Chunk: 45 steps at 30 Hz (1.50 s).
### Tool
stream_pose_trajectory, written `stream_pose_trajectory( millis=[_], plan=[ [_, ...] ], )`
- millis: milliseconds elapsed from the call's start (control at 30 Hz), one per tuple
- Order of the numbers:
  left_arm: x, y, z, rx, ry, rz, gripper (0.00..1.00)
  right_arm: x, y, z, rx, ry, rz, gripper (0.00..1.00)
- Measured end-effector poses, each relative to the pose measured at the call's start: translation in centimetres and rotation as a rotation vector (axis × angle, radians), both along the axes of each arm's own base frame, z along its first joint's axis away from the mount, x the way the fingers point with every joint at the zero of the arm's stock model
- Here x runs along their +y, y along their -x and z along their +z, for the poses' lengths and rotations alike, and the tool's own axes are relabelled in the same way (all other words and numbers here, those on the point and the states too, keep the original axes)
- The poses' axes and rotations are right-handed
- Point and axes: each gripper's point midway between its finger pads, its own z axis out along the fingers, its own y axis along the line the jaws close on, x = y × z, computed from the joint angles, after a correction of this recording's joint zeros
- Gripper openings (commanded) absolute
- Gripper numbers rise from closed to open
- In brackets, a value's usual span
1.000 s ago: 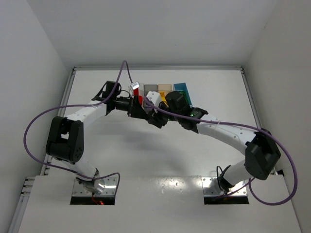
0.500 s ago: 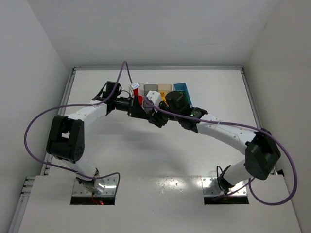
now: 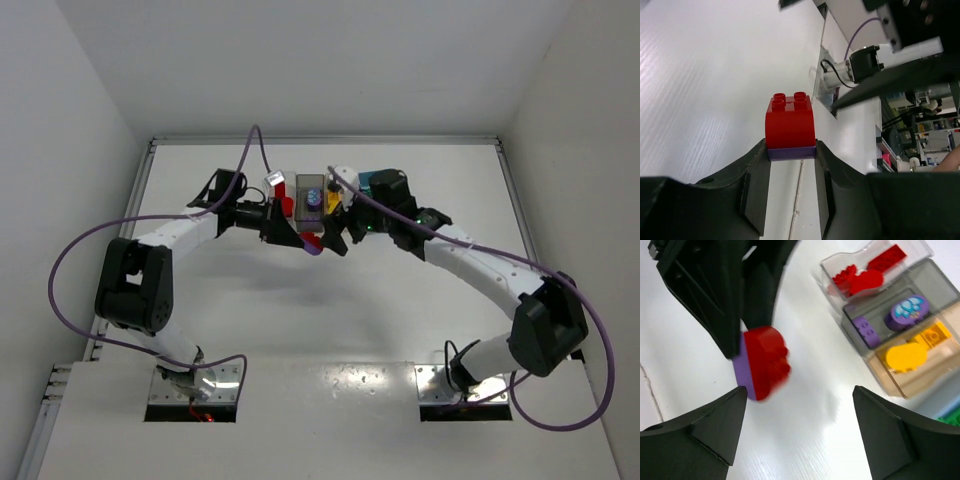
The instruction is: Sort the legos into containers by color
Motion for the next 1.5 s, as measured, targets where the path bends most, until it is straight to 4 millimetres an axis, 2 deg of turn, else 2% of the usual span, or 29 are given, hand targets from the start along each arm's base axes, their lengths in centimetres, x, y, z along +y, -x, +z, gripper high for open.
stream_pose_trajectory(
  millis=[133, 267, 333, 400, 533, 633, 733, 900, 967, 1000, 1300, 1367, 1433, 1467, 1500],
  plan=[
    [0.4, 0.1, -0.1, -0.015, 0.002, -0.006, 0.02, -2.5, -0.9, 2.0, 0.037, -0.064, -0.030, 0.86],
    [0.2, 0.8, 0.1, -0.024, 0.023, -0.041, 0.05, -4.2, -1.3, 3.5, 0.185, -0.224, 0.012, 0.85],
    [0.0, 1.4, 0.4, -0.033, 0.045, -0.073, 0.05, -4.3, -0.8, 3.3, 0.314, -0.316, 0.064, 0.85],
    [-0.5, 2.1, 0.8, -0.043, 0.064, -0.110, 0.06, -3.9, -0.4, 2.4, 0.449, -0.390, 0.109, 0.81],
    [-1.7, 3.7, 1.7, -0.077, 0.088, -0.180, 0.06, -2.2, 2.2, 0.7, 0.713, -0.454, 0.232, 0.77],
    [-2.1, 3.9, 2.3, -0.104, 0.096, -0.200, 0.06, -0.9, 3.6, 0.8, 0.828, -0.472, 0.325, 0.75],
    [-2.1, 3.7, 2.7, -0.124, 0.098, -0.201, 0.06, 0.1, 4.1, 1.8, 0.851, -0.481, 0.396, 0.75],
    [-2.2, 3.4, 3.1, -0.148, 0.101, -0.204, 0.06, 0.5, 5.1, 3.2, 0.853, -0.494, 0.485, 0.74],
    [-2.2, 3.5, 3.0, -0.149, 0.102, -0.206, 0.06, 0.6, 5.3, 3.3, 0.852, -0.495, 0.498, 0.70],
    [-2.2, 3.5, 3.1, -0.149, 0.103, -0.207, 0.06, 0.6, 5.3, 3.3, 0.850, -0.495, 0.499, 0.64],
    [-2.3, 3.2, 4.3, -0.172, 0.113, -0.214, 0.06, 1.0, 5.5, 3.3, 0.843, -0.489, 0.508, 0.63],
    [-2.3, 3.1, 4.4, -0.182, 0.115, -0.215, 0.06, 1.1, 5.5, 3.2, 0.843, -0.488, 0.506, 0.59],
    [-2.3, 3.1, 4.4, -0.184, 0.115, -0.215, 0.06, 1.2, 5.4, 3.0, 0.847, -0.487, 0.502, 0.50],
    [-2.3, 3.1, 4.4, -0.185, 0.114, -0.215, 0.06, 1.2, 5.3, 2.8, 0.852, -0.486, 0.498, 0.39],
    [-2.3, 3.1, 4.4, -0.184, 0.115, -0.216, 0.06, 1.2, 5.2, 2.5, 0.851, -0.484, 0.492, 0.32]
  ],
)
